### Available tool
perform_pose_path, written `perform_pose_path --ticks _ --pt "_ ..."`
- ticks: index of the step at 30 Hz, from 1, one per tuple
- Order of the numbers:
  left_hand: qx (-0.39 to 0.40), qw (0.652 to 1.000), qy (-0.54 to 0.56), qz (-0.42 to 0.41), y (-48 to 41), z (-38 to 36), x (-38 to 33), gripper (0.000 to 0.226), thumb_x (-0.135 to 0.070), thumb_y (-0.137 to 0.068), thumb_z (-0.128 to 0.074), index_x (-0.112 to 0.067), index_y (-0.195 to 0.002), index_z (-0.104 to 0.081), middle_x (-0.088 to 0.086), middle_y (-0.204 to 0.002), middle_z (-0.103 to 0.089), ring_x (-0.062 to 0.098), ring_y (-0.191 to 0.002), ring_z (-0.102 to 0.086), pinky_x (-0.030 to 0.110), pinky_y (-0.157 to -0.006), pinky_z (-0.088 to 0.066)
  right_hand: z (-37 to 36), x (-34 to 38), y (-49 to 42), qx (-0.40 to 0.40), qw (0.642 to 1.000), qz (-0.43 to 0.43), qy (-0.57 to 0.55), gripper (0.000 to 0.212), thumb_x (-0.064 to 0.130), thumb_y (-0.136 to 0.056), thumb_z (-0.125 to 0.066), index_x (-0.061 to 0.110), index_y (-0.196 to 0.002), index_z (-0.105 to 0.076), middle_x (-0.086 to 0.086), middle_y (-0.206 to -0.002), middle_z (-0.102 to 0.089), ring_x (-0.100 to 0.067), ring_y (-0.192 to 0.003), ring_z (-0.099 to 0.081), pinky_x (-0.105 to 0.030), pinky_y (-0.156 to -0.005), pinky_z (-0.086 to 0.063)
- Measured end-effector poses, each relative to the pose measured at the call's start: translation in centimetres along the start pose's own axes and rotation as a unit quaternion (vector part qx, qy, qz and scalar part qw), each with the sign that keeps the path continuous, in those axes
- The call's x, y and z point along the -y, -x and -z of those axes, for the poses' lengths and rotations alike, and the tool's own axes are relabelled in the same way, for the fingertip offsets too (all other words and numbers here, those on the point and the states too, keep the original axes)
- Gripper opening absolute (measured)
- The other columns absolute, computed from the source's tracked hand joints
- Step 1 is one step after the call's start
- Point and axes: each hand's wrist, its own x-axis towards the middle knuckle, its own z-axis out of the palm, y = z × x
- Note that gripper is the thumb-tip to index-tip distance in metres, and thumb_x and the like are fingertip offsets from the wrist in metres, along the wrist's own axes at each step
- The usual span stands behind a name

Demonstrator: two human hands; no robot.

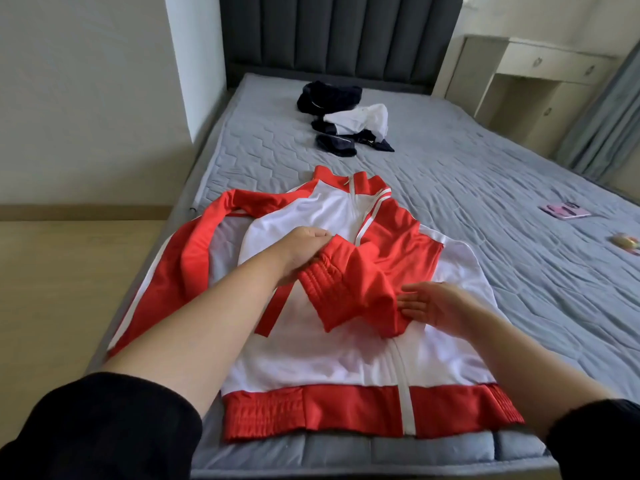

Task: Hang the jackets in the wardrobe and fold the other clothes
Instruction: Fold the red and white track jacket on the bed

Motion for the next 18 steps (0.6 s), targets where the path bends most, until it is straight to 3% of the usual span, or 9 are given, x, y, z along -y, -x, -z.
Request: perform_pose_path --ticks 2,4,7,9,12,14,18 --pt "-0.048 0.990 0.078 0.106 -0.7 -1.6 0.3 0.032 -0.012 -0.093 -0.052 -0.014 -0.062 -0.057 0.001 -0.053 -0.053 0.011 -0.042 -0.050 0.015 -0.037 -0.039 0.4 -0.2 -0.3 -0.012 0.996 -0.033 -0.082 0.024 0.010 -0.097 -0.038 0.001 -0.083 -0.056 -0.013 -0.063 -0.066 -0.018 -0.048 -0.066 -0.023 -0.045 -0.054" --pt "-0.059 0.979 0.102 0.167 -1.1 -2.7 1.3 0.040 -0.017 -0.095 -0.052 -0.016 -0.056 -0.061 -0.002 -0.045 -0.058 0.010 -0.042 -0.055 0.013 -0.034 -0.041 0.6 -0.3 -0.6 -0.010 0.993 -0.043 -0.112 0.035 0.022 -0.100 -0.034 0.000 -0.084 -0.056 -0.014 -0.066 -0.065 -0.019 -0.047 -0.065 -0.023 -0.044 -0.054" --pt "-0.055 0.974 0.063 0.210 -1.3 -3.2 2.6 0.027 -0.011 -0.095 -0.049 -0.010 -0.069 -0.055 -0.002 -0.037 -0.056 0.006 -0.031 -0.053 0.014 -0.033 -0.043 0.9 -0.3 -1.0 0.039 0.991 -0.044 -0.123 0.049 0.042 -0.098 -0.034 -0.001 -0.095 -0.058 -0.015 -0.073 -0.069 -0.021 -0.055 -0.068 -0.025 -0.047 -0.054" --pt "-0.053 0.975 0.016 0.215 -1.6 -3.0 3.3 0.020 -0.011 -0.093 -0.052 -0.009 -0.073 -0.056 0.002 -0.045 -0.060 0.010 -0.036 -0.057 0.017 -0.035 -0.045 0.9 -0.2 -1.3 0.062 0.990 -0.043 -0.118 0.052 0.049 -0.095 -0.039 0.001 -0.099 -0.058 -0.012 -0.073 -0.068 -0.020 -0.055 -0.067 -0.024 -0.048 -0.053" --pt "-0.011 0.980 -0.055 0.191 -1.6 -2.7 3.9 0.009 -0.017 -0.090 -0.059 -0.010 -0.085 -0.060 0.010 -0.070 -0.064 0.020 -0.057 -0.061 0.022 -0.041 -0.047 0.1 -0.3 -1.4 0.067 0.993 -0.053 -0.085 0.039 0.043 -0.092 -0.049 0.005 -0.090 -0.057 -0.006 -0.061 -0.064 -0.014 -0.048 -0.062 -0.021 -0.045 -0.050" --pt "0.012 0.985 -0.081 0.150 -1.9 -2.7 4.2 0.006 -0.017 -0.089 -0.061 -0.013 -0.091 -0.063 0.006 -0.077 -0.066 0.018 -0.068 -0.063 0.021 -0.050 -0.047 -0.9 -0.3 -1.2 0.093 0.992 -0.059 -0.068 0.029 0.033 -0.091 -0.054 0.007 -0.077 -0.055 -0.004 -0.052 -0.059 -0.013 -0.042 -0.057 -0.021 -0.041 -0.047" --pt "-0.053 0.990 -0.122 0.051 -2.6 -2.6 4.2 0.012 -0.024 -0.091 -0.056 -0.022 -0.082 -0.064 -0.004 -0.081 -0.065 0.013 -0.080 -0.061 0.022 -0.064 -0.045 -1.7 0.2 -1.0 0.115 0.993 -0.030 -0.012 0.026 0.001 -0.090 -0.053 0.012 -0.068 -0.046 -0.001 -0.043 -0.052 -0.011 -0.035 -0.053 -0.021 -0.036 -0.046"
